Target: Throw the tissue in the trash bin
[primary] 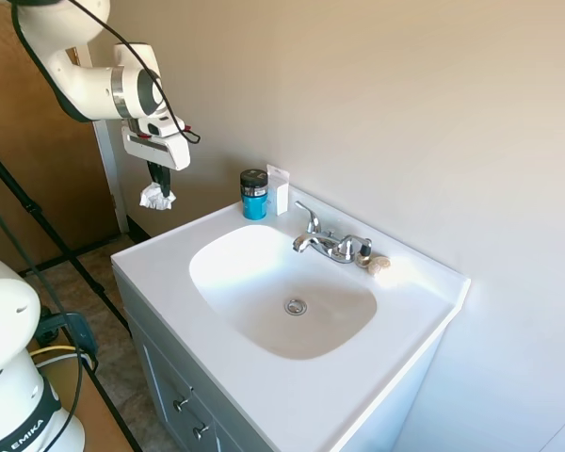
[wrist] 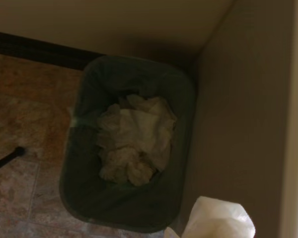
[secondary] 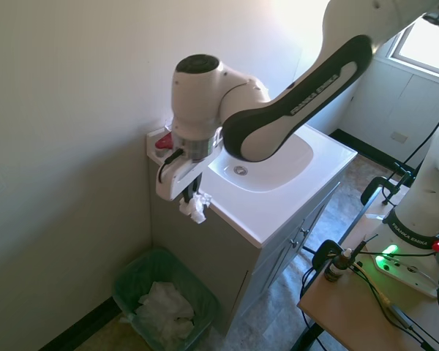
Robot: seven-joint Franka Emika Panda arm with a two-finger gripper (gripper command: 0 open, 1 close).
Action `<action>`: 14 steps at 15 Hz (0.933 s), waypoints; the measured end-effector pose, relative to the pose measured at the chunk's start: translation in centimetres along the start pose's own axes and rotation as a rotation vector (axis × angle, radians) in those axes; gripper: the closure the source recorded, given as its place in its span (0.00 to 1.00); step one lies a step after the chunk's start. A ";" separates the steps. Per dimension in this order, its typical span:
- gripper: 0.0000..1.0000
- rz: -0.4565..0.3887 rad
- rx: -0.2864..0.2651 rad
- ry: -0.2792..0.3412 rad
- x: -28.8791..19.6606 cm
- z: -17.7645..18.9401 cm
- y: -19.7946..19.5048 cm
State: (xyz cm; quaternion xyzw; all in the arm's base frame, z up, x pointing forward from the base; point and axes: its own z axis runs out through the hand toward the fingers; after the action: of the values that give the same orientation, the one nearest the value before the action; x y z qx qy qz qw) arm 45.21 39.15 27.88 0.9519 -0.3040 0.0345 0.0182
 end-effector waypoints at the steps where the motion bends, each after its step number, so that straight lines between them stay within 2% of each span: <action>1: 0.00 -0.004 -0.007 -0.007 -0.1 1.1 -1.6; 4: 0.00 -0.008 -0.026 -0.016 -0.2 3.6 -4.4; 7: 0.00 -0.011 -0.055 -0.012 -0.4 4.7 -4.8; 10: 0.00 -0.018 -0.096 0.000 -0.8 4.5 -4.9; 14: 0.00 -0.023 -0.090 0.005 -1.3 3.8 -5.5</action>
State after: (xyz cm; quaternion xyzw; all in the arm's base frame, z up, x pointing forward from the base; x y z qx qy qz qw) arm 47.51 44.14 23.92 0.9533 -0.2945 0.0231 0.0624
